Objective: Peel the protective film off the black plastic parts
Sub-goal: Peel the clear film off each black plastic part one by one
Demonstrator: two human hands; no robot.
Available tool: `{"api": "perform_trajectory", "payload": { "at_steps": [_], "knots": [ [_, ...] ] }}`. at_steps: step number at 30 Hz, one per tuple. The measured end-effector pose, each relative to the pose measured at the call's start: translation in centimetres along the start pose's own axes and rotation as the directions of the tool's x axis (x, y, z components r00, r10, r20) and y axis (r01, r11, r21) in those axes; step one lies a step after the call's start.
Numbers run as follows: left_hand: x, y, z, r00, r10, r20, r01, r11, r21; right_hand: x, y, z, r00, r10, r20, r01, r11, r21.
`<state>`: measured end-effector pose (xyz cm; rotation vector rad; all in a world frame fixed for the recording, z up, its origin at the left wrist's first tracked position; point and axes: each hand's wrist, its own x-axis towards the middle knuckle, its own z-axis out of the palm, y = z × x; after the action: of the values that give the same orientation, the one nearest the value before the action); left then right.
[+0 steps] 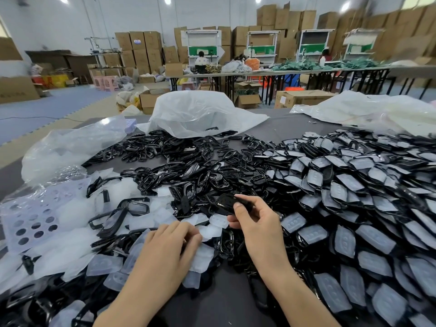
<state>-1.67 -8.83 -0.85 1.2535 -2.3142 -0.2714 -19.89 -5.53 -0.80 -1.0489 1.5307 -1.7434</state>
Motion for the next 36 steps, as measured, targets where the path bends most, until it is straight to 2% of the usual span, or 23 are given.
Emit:
{"api": "perform_trajectory", "payload": {
  "at_steps": [4,8,10,12,14,16,19,21,24,29,31,33,36],
  "knots": [
    [0.0,-0.1,-0.2,0.998,0.023,0.063,-0.023,1.000,0.000,0.0,0.1,-0.1,1.000,0.006,-0.005,-0.006,1.000,-0.001],
    [0.1,0.1,0.2,0.997,0.064,0.046,-0.064,0.998,-0.007,-0.1,-0.1,0.0,1.000,0.020,0.008,-0.020,0.999,0.034],
    [0.4,0.6,0.1,0.999,0.011,-0.036,-0.017,0.981,-0.193,0.0,-0.4,0.0,0.998,0.051,0.029,-0.055,0.990,0.130],
    [0.4,0.9,-0.2,0.987,-0.070,-0.148,0.008,0.922,-0.387,0.0,-0.9,0.2,0.989,0.101,0.105,-0.127,0.950,0.286],
    [0.4,1.2,-0.5,0.974,-0.115,-0.193,0.011,0.882,-0.470,-0.2,-1.1,0.5,0.969,0.133,0.206,-0.201,0.912,0.358],
    [0.3,1.2,-0.5,0.976,-0.141,-0.166,0.030,0.841,-0.540,-0.5,-1.0,0.9,0.955,0.139,0.262,-0.229,0.908,0.352],
    [0.3,1.3,-0.5,0.977,-0.187,-0.102,0.079,0.763,-0.641,-0.8,-0.5,1.3,0.968,0.137,0.211,-0.195,0.939,0.284],
    [0.4,1.5,-0.5,0.978,-0.187,-0.095,0.084,0.764,-0.640,-0.8,-0.1,1.4,0.978,0.129,0.166,-0.166,0.959,0.231],
    [0.5,1.5,-0.4,0.972,-0.224,-0.070,0.120,0.733,-0.669,-0.8,0.2,1.5,0.974,0.135,0.183,-0.174,0.959,0.221],
    [0.8,1.1,-0.2,0.949,-0.312,-0.039,0.185,0.654,-0.733,-0.9,-0.4,1.5,0.951,0.182,0.249,-0.269,0.886,0.377],
    [0.7,1.3,0.1,0.958,-0.286,-0.016,0.189,0.671,-0.717,-1.0,-0.6,1.5,0.942,0.200,0.271,-0.308,0.839,0.449],
    [0.6,1.6,0.5,0.977,-0.212,0.001,0.159,0.730,-0.665,-1.1,-0.6,1.7,0.932,0.203,0.299,-0.333,0.803,0.495],
    [0.5,2.0,0.6,0.990,-0.144,0.007,0.119,0.786,-0.607,-1.1,-0.7,1.8,0.934,0.181,0.309,-0.321,0.807,0.497]
  ]
}}
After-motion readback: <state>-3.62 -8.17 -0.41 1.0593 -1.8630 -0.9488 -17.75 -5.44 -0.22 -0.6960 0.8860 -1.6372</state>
